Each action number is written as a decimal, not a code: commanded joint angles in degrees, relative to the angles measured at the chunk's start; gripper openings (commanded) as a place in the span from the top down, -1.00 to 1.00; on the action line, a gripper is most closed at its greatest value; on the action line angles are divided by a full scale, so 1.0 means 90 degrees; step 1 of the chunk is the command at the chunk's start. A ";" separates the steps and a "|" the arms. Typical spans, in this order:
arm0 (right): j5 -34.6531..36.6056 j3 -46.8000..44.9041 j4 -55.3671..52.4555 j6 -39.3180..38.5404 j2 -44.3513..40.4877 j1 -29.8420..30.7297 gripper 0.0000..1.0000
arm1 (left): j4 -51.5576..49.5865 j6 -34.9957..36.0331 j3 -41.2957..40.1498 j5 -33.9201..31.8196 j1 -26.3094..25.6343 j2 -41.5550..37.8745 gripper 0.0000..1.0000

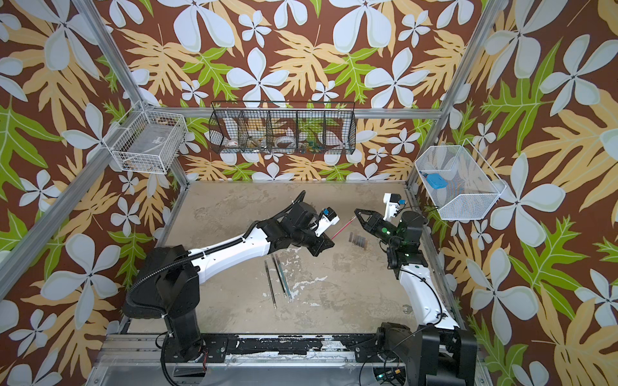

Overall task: Remove the protective cover of the pencils
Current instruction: Remove the protective sleeve from the pencil.

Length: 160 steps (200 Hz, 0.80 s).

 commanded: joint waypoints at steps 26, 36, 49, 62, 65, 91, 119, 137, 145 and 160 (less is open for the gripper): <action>-0.0429 -0.0302 0.0542 0.0249 -0.0066 0.0004 0.56 | -0.0020 0.0277 -0.0039 0.0012 -0.0002 -0.0036 1.00; -0.0456 -0.0358 0.0534 0.0241 -0.0103 0.0004 0.56 | -0.0026 0.0292 -0.0035 0.0017 -0.0002 -0.0036 1.00; -0.0462 -0.0433 0.0513 0.0230 -0.0158 0.0002 0.56 | -0.0020 0.0292 -0.0035 0.0039 -0.0001 -0.0021 1.00; -0.0503 -0.0494 0.0554 0.0264 -0.0191 0.0004 0.57 | -0.0029 0.0292 -0.0021 0.0061 0.0003 0.0002 1.00; -0.0489 -0.0514 0.0554 0.0265 -0.0197 0.0004 0.57 | -0.0039 0.0292 -0.0016 0.0061 0.0000 0.0003 1.00; -0.0358 -0.0510 0.0442 0.0177 -0.0270 0.0004 0.87 | -0.0047 0.0302 -0.0015 0.0052 -0.0002 0.0003 1.00; -0.0191 -0.0364 0.0320 0.0074 -0.0175 -0.0009 1.00 | -0.0051 0.0284 -0.0016 0.0042 0.0001 0.0004 1.00; -0.0093 -0.0335 0.0448 0.0151 -0.0102 -0.0207 1.00 | -0.0056 0.0273 -0.0015 0.0047 -0.0002 0.0017 1.00; -0.0098 -0.0363 0.0588 0.0267 -0.0063 -0.0357 1.00 | -0.0049 0.0255 -0.0018 0.0032 0.0004 0.0022 1.00; -0.0186 -0.0402 0.0850 0.0470 0.0066 -0.0680 1.00 | -0.0052 0.0237 -0.0010 0.0041 -0.0001 0.0036 1.00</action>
